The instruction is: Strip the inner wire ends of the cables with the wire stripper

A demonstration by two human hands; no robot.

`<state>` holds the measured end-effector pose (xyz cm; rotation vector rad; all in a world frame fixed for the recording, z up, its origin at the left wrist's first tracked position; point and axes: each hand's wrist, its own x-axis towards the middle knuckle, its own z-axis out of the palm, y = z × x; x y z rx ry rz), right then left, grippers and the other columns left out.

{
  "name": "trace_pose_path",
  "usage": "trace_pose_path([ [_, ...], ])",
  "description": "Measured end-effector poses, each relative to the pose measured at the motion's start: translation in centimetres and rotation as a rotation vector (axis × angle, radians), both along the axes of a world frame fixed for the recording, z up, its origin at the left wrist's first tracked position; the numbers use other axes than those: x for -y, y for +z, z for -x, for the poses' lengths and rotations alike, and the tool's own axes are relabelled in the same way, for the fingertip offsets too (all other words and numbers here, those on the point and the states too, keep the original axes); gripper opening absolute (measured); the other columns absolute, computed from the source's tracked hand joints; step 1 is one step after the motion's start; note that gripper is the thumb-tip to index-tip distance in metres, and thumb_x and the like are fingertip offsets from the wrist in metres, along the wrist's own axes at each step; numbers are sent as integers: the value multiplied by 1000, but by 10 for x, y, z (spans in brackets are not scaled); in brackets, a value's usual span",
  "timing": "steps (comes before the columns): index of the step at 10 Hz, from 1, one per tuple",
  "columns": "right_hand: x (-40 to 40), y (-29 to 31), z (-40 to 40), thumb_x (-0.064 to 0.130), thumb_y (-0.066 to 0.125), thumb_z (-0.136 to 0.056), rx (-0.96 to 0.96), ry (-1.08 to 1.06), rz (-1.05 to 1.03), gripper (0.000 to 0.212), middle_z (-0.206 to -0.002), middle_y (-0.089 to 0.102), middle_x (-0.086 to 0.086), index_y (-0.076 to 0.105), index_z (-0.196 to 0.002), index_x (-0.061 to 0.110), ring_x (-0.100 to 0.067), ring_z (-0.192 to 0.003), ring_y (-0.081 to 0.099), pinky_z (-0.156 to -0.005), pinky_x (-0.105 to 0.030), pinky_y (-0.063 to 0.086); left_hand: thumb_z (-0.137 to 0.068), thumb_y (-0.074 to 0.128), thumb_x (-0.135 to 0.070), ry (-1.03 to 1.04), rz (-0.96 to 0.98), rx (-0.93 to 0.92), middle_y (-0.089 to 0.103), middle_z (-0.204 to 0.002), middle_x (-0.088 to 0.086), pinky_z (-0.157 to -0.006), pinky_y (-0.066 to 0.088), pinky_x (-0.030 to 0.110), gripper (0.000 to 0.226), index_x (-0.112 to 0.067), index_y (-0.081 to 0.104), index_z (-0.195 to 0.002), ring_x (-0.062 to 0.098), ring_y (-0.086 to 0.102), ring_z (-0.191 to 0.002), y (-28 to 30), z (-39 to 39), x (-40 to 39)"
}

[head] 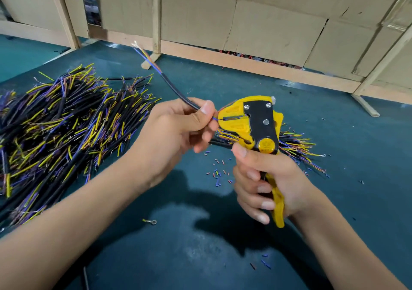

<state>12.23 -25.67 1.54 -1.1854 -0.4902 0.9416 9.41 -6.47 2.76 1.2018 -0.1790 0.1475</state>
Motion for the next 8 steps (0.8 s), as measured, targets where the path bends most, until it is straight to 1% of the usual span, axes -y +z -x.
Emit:
trace_pose_path([
  [1, 18, 9, -5, 40, 81, -81, 21, 119, 20, 44, -52, 36, -3, 52, -67, 10, -18, -37, 43, -45, -33, 51, -90, 57, -24, -169, 55, -133, 53, -67, 1, -49, 32, 22, 19, -13, 62, -75, 12, 38, -53, 5, -2, -13],
  [2, 39, 20, -12, 43, 76, -86, 366, -5, 228, 43, -61, 52, -11, 59, -75, 4, -30, -52, 53, -59, -46, 54, -97, 51, -25, -21, 129, -177, 51, -68, 0, -47, 36, 24, 24, -15, 53, -76, 14, 42, -55, 10, -13, -34],
  [3, 37, 17, -7, 71, 67, -74, 763, -304, 730, 56, -63, 65, 1, 61, -76, 16, -14, -57, 59, -62, -32, 53, -103, 47, -9, 356, -390, -107, 66, -75, 2, -62, 49, 30, 25, -8, 60, -82, 15, 59, -69, -1, -25, -49],
  [4, 21, -11, 6, 73, 76, -66, 1052, -402, 1000, 51, -80, 58, 14, 65, -89, 28, -1, -75, 52, -64, -18, 39, -104, 45, -13, 439, -878, -88, 69, -80, 0, -75, 45, 29, 20, -12, 65, -106, 16, 60, -79, -27, -31, -49],
  [5, 22, -30, 9, 63, 85, -66, 1046, -334, 984, 60, -104, 50, 18, 66, -114, 33, -7, -102, 48, -80, -20, 35, -105, 43, -20, 426, -1218, -56, 70, -92, 16, -75, 45, 37, 26, -13, 58, -125, 37, 63, -89, -48, -32, -39],
  [6, 30, -28, 2, 56, 91, -62, 995, -416, 866, 65, -107, 56, 21, 68, -120, 36, 6, -102, 53, -80, -4, 35, -106, 39, -20, 451, -1345, 9, 70, -100, 23, -81, 47, 46, 29, -14, 53, -131, 44, 63, -95, -55, -33, -32],
  [7, 24, -28, -2, 42, 91, -71, 1029, -403, 794, 55, -109, 58, 20, 70, -120, 33, 4, -106, 56, -91, -11, 39, -106, 36, -19, 479, -1455, 24, 70, -100, 20, -81, 48, 47, 28, -13, 50, -130, 44, 64, -93, -56, -34, -28],
  [8, 19, -23, -3, 39, 86, -78, 1049, -395, 803, 45, -118, 58, 15, 72, -120, 31, -7, -114, 55, -103, -30, 42, -106, 35, -18, 521, -1536, 67, 70, -106, 13, -80, 45, 43, 28, -13, 49, -130, 40, 64, -94, -62, -37, -27],
])
